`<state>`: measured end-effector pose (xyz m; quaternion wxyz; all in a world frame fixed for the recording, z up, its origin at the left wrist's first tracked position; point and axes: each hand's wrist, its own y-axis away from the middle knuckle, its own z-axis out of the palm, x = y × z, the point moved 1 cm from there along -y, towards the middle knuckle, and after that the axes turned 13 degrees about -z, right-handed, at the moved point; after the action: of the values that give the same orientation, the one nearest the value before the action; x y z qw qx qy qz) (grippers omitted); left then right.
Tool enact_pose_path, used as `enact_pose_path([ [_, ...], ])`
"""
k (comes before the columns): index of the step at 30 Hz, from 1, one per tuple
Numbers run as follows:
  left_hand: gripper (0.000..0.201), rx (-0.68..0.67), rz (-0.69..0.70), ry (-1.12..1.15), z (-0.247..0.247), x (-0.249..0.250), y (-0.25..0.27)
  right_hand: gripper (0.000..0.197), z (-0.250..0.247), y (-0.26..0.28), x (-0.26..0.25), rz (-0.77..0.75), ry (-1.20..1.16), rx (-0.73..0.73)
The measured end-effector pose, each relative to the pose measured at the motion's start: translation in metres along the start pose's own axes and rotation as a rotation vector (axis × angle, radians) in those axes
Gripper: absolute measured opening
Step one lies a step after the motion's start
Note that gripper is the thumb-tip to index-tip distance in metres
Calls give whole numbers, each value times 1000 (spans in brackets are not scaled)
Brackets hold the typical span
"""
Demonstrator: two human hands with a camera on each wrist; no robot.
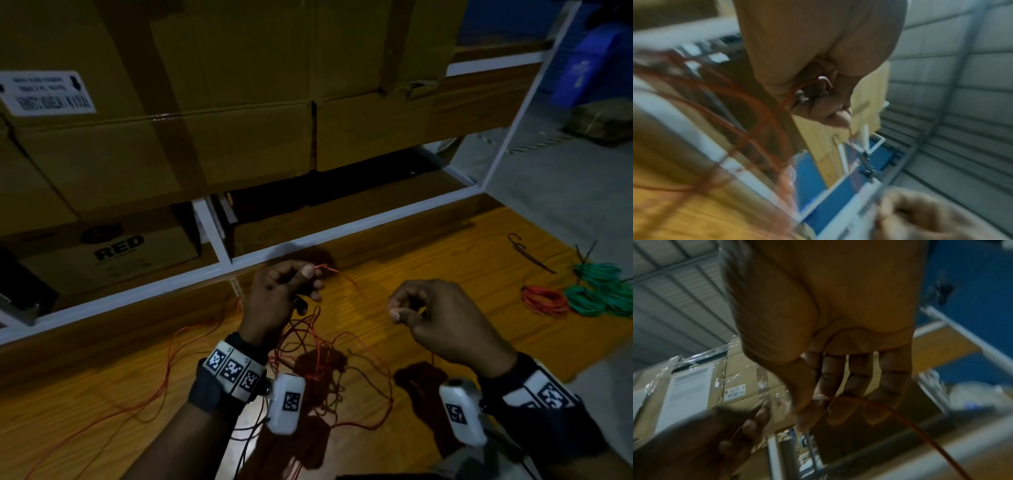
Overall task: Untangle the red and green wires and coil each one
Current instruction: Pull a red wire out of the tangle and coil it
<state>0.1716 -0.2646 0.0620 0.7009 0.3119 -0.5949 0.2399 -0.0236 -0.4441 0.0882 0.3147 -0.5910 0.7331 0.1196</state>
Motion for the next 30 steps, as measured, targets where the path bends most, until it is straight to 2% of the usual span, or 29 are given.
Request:
enact_pose_path([
  [2,21,-51,4,35,12,5,3,11,10,-2,-2,18,-124,-60],
  [5,21,-116,5,93,25,4,5,37,17,-11,-9,62,-428,-53],
  [6,19,-135,-1,113,28,3,6,40,18,-15,-13,77,-552,-35],
  [10,19,-188,-40,131,28,1,8,34,19,-25,-21,86,-911,-16],
  [12,20,-211,-45,117,27,1,10,23,21,-30,-20,89,-1018,-9],
  [14,18,-235,-54,110,26,1,11,14,23,-33,-17,127,-1109,-62],
  [19,22,-271,-56,94,23,4,13,35,20,-36,-10,187,-1415,-235],
  [23,25,-305,-88,71,23,3,14,24,21,-35,-12,151,-1452,-330],
  [25,22,-349,-112,51,21,4,13,18,22,-34,-14,143,-1399,-342],
  [28,20,-361,-115,-56,17,6,14,19,17,-31,-15,119,-1155,-282],
  [30,18,-347,-112,-107,16,8,15,21,11,-31,-15,78,-905,-210],
])
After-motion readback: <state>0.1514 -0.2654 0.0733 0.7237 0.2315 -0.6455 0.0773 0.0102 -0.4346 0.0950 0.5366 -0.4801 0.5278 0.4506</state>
